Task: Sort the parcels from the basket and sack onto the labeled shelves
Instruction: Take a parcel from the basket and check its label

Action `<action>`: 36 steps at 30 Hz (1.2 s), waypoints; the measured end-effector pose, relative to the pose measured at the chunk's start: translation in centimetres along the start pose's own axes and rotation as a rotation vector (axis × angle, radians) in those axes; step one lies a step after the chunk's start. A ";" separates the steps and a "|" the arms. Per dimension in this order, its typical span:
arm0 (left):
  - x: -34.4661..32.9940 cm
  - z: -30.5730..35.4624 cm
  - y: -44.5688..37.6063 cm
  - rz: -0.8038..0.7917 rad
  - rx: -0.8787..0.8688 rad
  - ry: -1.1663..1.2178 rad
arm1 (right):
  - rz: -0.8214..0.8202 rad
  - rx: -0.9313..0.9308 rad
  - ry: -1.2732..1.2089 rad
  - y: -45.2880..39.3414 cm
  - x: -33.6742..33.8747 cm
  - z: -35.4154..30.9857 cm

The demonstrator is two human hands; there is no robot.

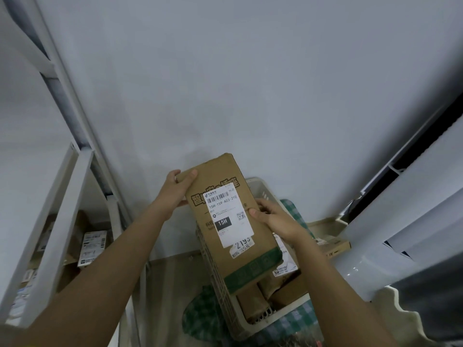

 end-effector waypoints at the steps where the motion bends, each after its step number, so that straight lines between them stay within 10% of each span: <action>1: -0.1 -0.2 0.0 -0.039 0.041 0.012 | 0.011 0.004 -0.011 0.0 -0.2 0.1; 36: 0.5 1.3 3.3 -0.249 -0.451 -0.305 | 0.175 0.324 -0.114 -0.8 -2.0 -0.7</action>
Point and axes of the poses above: each hand's wrist, its own y-axis away from the middle knuckle, its own x-axis out of the back of the hand, z = x × y, the point moved 1 cm from there along -y, towards the middle knuckle, and after that the axes turned 4 degrees about z, right-handed, at the moved point
